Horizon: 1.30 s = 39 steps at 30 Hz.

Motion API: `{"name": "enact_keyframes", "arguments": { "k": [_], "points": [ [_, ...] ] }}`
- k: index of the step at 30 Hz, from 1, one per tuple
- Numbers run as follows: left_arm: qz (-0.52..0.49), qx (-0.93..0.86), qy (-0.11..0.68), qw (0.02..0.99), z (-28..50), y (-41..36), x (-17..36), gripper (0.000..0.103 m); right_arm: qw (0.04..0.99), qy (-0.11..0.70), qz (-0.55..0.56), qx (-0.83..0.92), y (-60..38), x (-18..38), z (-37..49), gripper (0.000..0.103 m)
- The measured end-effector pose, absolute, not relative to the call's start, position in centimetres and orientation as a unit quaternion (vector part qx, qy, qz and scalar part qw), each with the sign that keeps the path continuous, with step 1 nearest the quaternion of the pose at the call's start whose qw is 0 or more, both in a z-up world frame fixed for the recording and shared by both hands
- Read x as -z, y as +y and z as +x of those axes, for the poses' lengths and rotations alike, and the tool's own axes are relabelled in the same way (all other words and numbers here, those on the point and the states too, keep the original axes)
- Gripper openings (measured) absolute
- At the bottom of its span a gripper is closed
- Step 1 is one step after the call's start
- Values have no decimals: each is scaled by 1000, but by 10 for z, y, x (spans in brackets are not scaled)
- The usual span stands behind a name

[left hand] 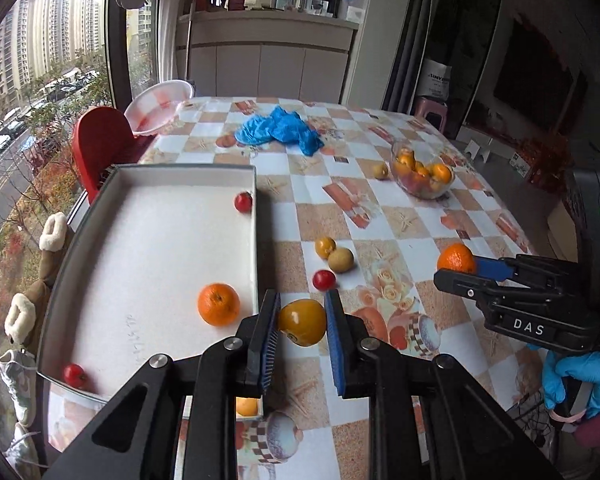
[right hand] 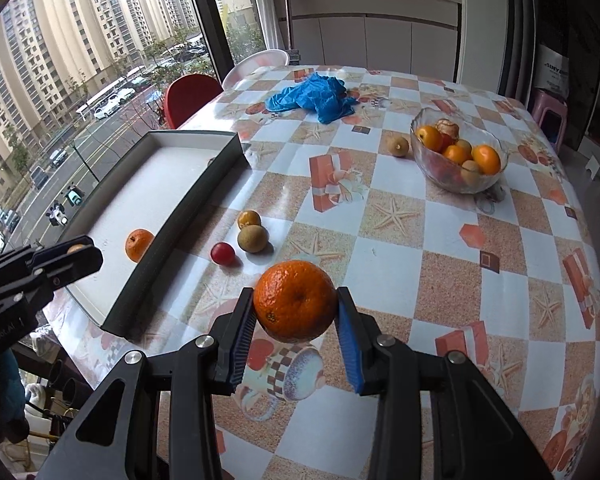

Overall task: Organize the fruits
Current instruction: 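Carry the orange with the right tool while the left tool carries the yellow fruit over the tray, then open the right tool dropping the orange in the tray while the left tool releases the yellow fruit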

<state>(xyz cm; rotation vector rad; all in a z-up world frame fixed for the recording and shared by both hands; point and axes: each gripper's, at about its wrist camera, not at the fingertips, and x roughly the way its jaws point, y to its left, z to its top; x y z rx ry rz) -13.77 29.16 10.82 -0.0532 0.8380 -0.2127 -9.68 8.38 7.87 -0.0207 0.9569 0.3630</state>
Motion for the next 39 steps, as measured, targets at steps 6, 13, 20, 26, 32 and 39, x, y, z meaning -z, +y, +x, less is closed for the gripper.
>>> {"name": "enact_keyframes", "arguments": {
  "k": [6,13,20,26,32,39],
  "points": [
    [-28,54,399,915,-123,332,-116,24,875,442,-35,-193,112,-103,-87,42],
    [-35,5,402,915,-111,371,-106,24,871,431,-67,-227,162,-120,-71,42],
    [-39,-20,412,910,-103,391,-88,24,854,443,-89,-259,213,-110,-57,42],
    [-35,-33,415,909,-93,401,-78,24,842,452,-102,-276,243,-100,-46,42],
    [-38,-43,429,901,-80,408,-61,24,831,463,-112,-286,264,-85,-37,42],
    [-35,-43,448,892,-71,406,-42,24,815,489,-113,-292,277,-60,-29,42]
  ]
}}
